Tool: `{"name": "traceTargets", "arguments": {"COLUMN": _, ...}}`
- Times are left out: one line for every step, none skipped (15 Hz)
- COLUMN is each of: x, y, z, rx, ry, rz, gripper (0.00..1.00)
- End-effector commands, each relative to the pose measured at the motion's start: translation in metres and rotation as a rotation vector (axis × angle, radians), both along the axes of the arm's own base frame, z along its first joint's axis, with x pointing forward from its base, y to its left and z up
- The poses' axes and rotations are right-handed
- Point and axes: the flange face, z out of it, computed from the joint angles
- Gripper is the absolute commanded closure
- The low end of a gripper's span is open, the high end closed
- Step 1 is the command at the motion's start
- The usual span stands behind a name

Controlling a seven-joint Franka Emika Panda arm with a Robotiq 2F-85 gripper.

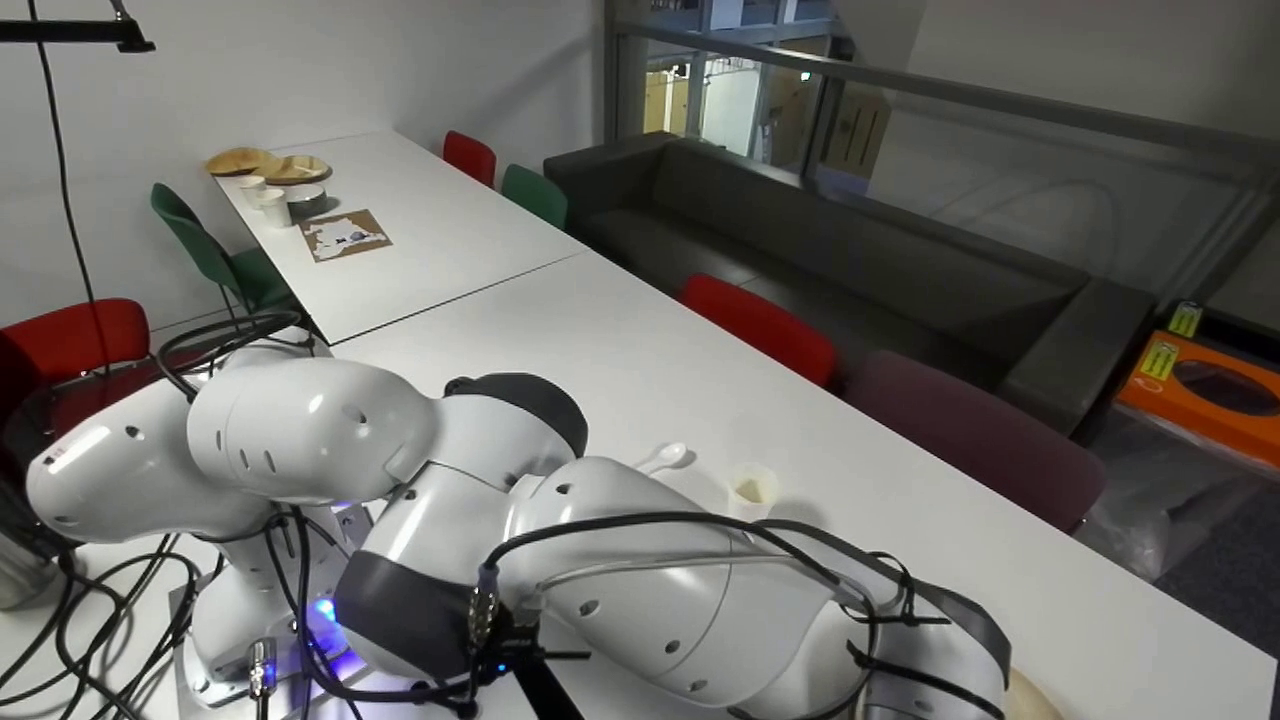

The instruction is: Stack up the brown plates on the right side and then move them to the left

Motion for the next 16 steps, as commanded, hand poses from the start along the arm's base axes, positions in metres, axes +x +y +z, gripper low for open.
{"name": "traceTargets", "arguments": {"x": -0.001, "y": 0.018, "z": -0.025, "rx": 0.052, "ry": 0.096, "rz": 0.121, "gripper": 0.00}}
{"name": "traceTargets", "arguments": {"x": 0.000, "y": 0.024, "z": -0.030, "rx": 0.052, "ry": 0.120, "rz": 0.147, "gripper": 0.00}}
{"name": "traceTargets", "arguments": {"x": 0.003, "y": 0.031, "z": -0.035, "rx": 0.040, "ry": 0.144, "rz": 0.176, "gripper": 0.00}}
{"name": "traceTargets", "arguments": {"x": 0.005, "y": 0.036, "z": -0.037, "rx": 0.026, "ry": 0.164, "rz": 0.204, "gripper": 0.00}}
{"name": "traceTargets", "arguments": {"x": 0.009, "y": 0.041, "z": -0.036, "rx": 0.007, "ry": 0.180, "rz": 0.233, "gripper": 0.00}}
{"name": "traceTargets", "arguments": {"x": 0.012, "y": 0.048, "z": -0.037, "rx": -0.013, "ry": 0.194, "rz": 0.265, "gripper": 0.00}}
{"name": "traceTargets", "arguments": {"x": 0.015, "y": 0.057, "z": -0.035, "rx": -0.035, "ry": 0.203, "rz": 0.298, "gripper": 0.00}}
{"name": "traceTargets", "arguments": {"x": 0.017, "y": 0.067, "z": -0.033, "rx": -0.061, "ry": 0.198, "rz": 0.344, "gripper": 0.00}}
{"name": "traceTargets", "arguments": {"x": 0.020, "y": 0.073, "z": -0.030, "rx": -0.088, "ry": 0.191, "rz": 0.388, "gripper": 0.00}}
{"name": "traceTargets", "arguments": {"x": 0.023, "y": 0.080, "z": -0.028, "rx": -0.114, "ry": 0.179, "rz": 0.434, "gripper": 0.00}}
{"name": "traceTargets", "arguments": {"x": 0.025, "y": 0.088, "z": -0.026, "rx": -0.137, "ry": 0.163, "rz": 0.484, "gripper": 0.00}}
{"name": "traceTargets", "arguments": {"x": 0.026, "y": 0.096, "z": -0.024, "rx": -0.154, "ry": 0.153, "rz": 0.531, "gripper": 0.00}}
{"name": "traceTargets", "arguments": {"x": 0.026, "y": 0.105, "z": -0.023, "rx": -0.169, "ry": 0.144, "rz": 0.575, "gripper": 0.00}}
{"name": "traceTargets", "arguments": {"x": 0.026, "y": 0.114, "z": -0.023, "rx": -0.180, "ry": 0.137, "rz": 0.625, "gripper": 0.00}}
{"name": "traceTargets", "arguments": {"x": 0.024, "y": 0.123, "z": -0.023, "rx": -0.190, "ry": 0.136, "rz": 0.665, "gripper": 0.00}}
{"name": "traceTargets", "arguments": {"x": 0.023, "y": 0.132, "z": -0.022, "rx": -0.199, "ry": 0.135, "rz": 0.708, "gripper": 0.00}}
